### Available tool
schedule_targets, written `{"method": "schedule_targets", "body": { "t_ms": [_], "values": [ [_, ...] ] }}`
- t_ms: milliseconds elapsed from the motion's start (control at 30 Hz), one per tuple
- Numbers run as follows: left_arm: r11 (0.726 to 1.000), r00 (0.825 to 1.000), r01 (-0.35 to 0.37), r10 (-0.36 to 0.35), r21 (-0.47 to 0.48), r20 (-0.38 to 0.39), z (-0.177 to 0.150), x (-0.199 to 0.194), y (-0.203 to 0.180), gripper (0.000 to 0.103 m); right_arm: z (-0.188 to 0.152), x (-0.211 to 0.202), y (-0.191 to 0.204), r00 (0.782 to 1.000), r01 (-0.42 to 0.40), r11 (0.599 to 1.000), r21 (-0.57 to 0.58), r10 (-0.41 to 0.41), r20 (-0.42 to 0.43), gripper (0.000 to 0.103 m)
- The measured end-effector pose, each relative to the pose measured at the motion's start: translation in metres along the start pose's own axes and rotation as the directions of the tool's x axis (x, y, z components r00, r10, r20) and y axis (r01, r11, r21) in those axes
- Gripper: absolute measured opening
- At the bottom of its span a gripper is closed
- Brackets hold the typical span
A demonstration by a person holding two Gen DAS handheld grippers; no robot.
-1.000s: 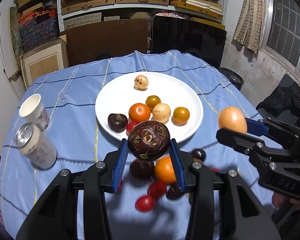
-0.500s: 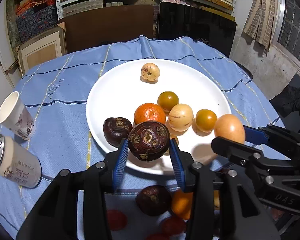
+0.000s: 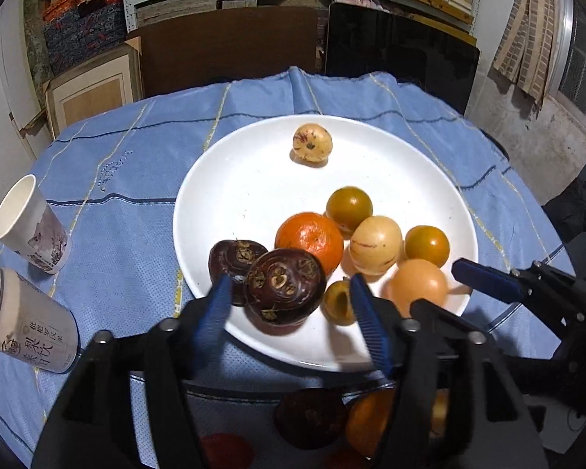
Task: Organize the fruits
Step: 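Carry both fruits onto the white plate and open both tools, then withdraw both open tools from the plate back to the pile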
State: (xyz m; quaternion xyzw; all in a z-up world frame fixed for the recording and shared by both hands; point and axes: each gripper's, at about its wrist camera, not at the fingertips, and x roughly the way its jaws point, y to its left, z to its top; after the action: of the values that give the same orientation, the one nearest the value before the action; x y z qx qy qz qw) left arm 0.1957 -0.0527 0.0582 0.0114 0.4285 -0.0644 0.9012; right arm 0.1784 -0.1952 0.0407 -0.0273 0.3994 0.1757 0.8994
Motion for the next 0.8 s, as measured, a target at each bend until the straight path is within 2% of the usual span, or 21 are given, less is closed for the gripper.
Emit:
{"method": "schedule_targets", "body": {
  "t_ms": [100,333,467,800],
  "values": [
    [1.000,0.999,0.004,-0.004,-0.005,0.032,0.002,-0.010,0.001,0.073,-0.002,-0.015,-0.002,0.999,0.005,1.000,-0.001,-0.005,0.036,0.052],
    [1.000,0.997,-0.006,0.005,0.010,0.071,-0.011,-0.045,0.001,0.074,-0.018,-0.059,-0.005,0.997,-0.005,1.000,0.014,0.003,0.081,0.056],
    [1.000,0.996,-0.012,0.010,0.025,0.084,-0.030,-0.068,0.000,0.079,-0.036,-0.078,-0.005,0.996,-0.020,0.999,0.041,0.017,0.089,0.059],
    [0.999,0.998,-0.036,0.036,0.003,0.056,-0.094,-0.105,0.009,0.081,-0.091,-0.102,-0.001,0.998,-0.038,0.993,0.111,0.031,0.059,0.061]
  ]
}}
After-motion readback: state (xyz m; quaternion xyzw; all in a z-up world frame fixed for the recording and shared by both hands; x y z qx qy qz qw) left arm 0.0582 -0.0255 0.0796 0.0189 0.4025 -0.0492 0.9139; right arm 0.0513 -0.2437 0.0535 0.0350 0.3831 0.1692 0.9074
